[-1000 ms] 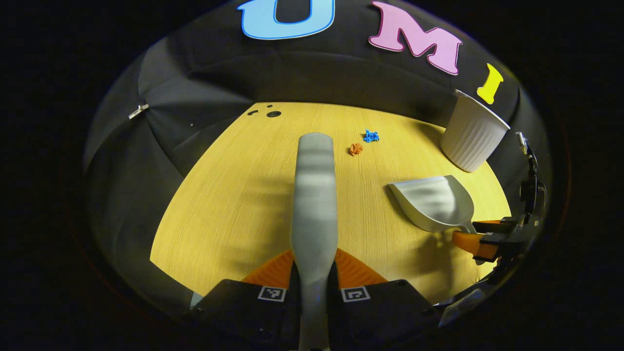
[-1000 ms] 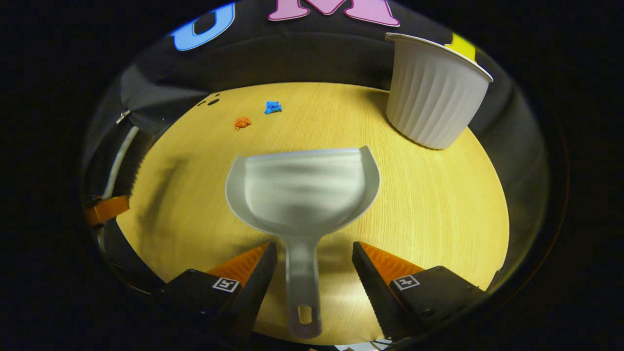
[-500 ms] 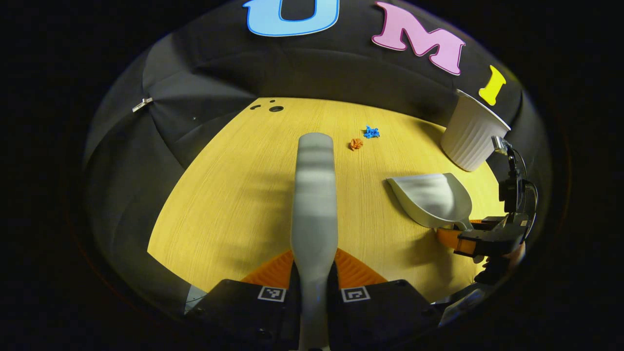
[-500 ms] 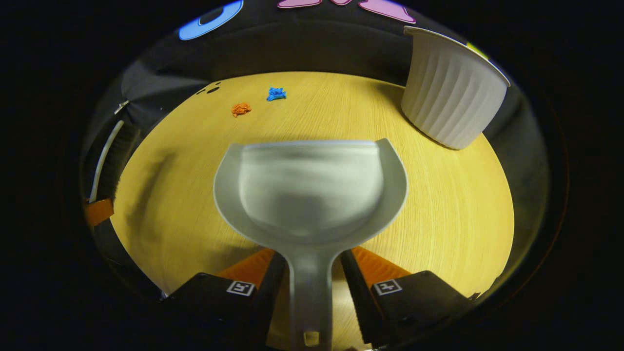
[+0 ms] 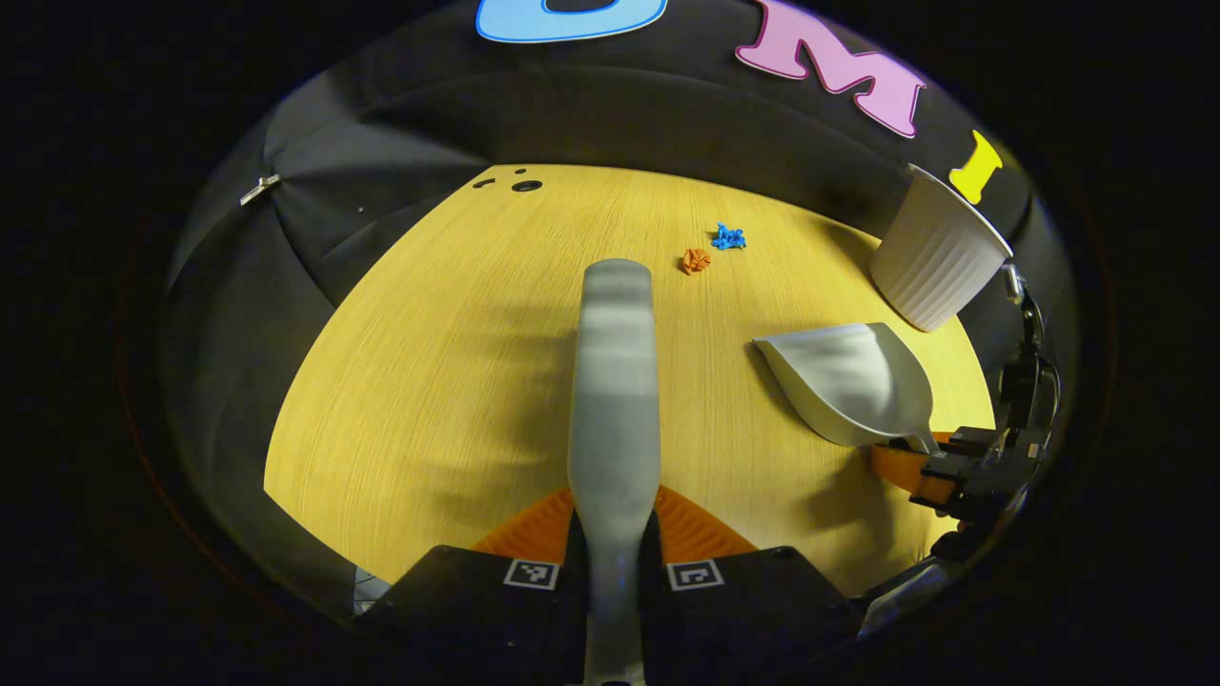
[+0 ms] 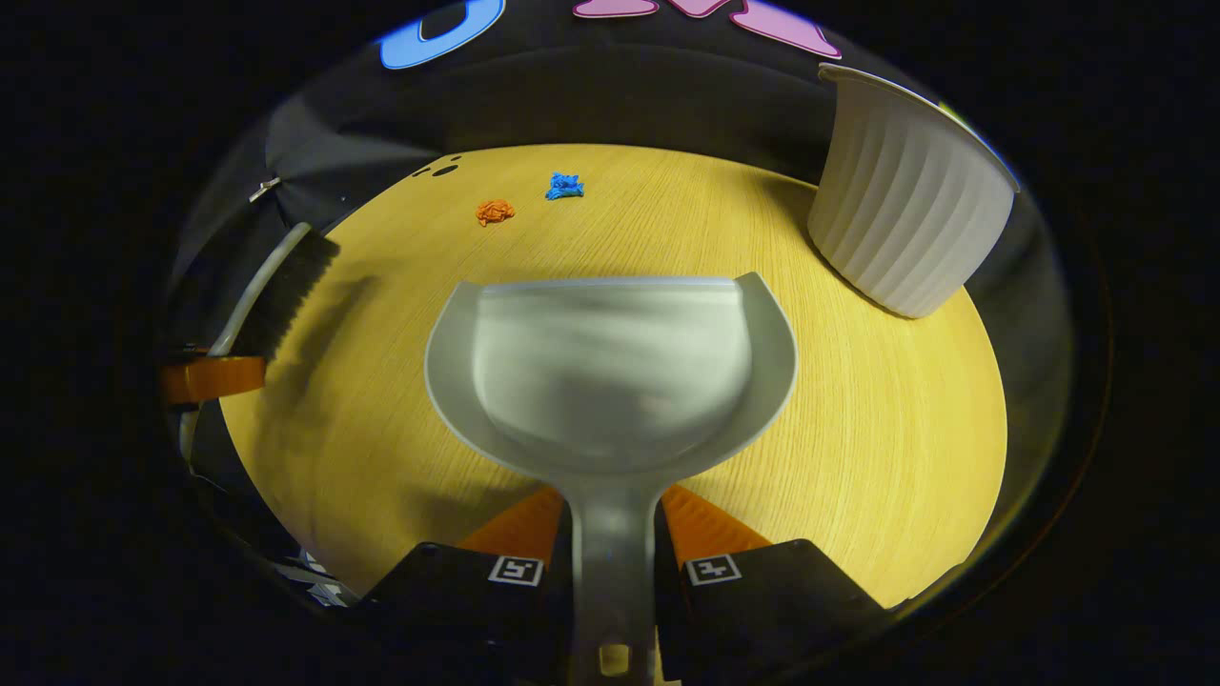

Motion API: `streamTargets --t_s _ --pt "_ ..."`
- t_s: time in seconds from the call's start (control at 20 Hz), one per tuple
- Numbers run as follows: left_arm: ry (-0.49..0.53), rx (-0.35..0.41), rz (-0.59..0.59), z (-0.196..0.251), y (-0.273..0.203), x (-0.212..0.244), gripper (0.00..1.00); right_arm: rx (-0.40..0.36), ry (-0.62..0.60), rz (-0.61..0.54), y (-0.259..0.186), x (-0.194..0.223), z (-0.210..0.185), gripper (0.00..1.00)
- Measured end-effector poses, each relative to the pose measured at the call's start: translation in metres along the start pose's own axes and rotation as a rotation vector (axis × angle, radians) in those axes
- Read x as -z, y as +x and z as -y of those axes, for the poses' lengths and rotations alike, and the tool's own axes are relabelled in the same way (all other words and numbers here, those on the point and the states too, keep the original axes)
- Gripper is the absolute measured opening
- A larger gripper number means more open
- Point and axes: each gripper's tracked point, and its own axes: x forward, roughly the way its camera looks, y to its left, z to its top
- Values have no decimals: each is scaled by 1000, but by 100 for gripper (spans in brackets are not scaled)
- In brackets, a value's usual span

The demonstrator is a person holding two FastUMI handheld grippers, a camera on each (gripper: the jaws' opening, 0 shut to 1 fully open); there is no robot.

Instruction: Pick up the small broom and dustpan from the desktop, sweep the trash into the dustpan with the broom, and then empty the trash into the garbage bin.

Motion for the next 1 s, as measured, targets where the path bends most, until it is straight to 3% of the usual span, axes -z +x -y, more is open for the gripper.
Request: streamTargets --t_s 0.15,0.35,0.65,0.85,0.9,1.0 --pt "58 -7 3 -14 26 -33 27 2 0 3 -8 1 11 39" --pt "227 -20 -10 -25 72 -85 26 3 -29 16 -20 -2 24 39" --pt "402 10 -7 -3 140 -167 27 -31 -59 12 -26 -1 24 39" --pt "693 40 -8 23 178 -208 26 -82 -111 -6 -20 4 15 39" --pt "743 53 -10 34 183 -213 25 -95 -125 -12 -17 5 13 43" --pt "835 69 -21 48 196 -219 27 -92 -149 -21 -12 8 15 39"
